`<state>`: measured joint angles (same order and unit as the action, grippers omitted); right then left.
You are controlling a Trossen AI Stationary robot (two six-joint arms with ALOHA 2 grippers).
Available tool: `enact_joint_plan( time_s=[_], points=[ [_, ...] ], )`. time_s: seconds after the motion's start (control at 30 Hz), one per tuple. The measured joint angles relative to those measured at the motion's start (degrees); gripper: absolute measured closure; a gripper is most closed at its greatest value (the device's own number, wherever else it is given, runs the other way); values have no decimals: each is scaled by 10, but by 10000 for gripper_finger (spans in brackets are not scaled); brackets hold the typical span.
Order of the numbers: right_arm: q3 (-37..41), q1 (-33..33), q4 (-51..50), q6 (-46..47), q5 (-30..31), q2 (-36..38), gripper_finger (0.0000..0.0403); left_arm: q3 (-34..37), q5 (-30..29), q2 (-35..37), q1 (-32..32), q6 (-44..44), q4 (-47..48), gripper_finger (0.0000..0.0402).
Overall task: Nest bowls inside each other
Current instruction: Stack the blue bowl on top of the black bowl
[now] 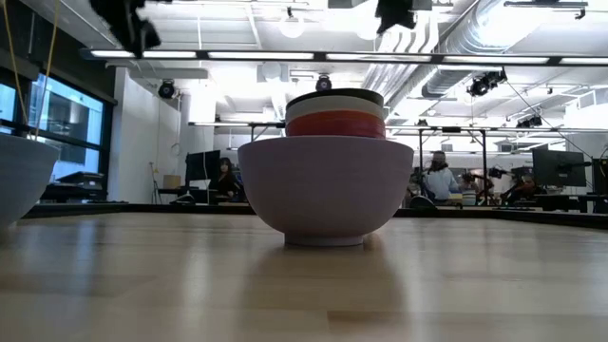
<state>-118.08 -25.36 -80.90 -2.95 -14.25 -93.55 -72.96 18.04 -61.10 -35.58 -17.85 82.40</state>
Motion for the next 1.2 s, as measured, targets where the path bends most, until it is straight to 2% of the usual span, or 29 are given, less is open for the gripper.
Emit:
enact_joint_plan(
  time_s=[0.23,0.57,0.83,1.2],
  points=[
    [0,59,35,-84,-3,77,245,135,-1,30,56,81,-56,252],
    [0,130,37,-106,-3,124,245,271,-2,70,141,192,-152,252],
    [0,152,40,-125,-3,126,245,337,0,72,223,275,-221,252],
    [0,154,53,-145,-3,126,245,381,-8,72,334,372,-300,252]
  ],
)
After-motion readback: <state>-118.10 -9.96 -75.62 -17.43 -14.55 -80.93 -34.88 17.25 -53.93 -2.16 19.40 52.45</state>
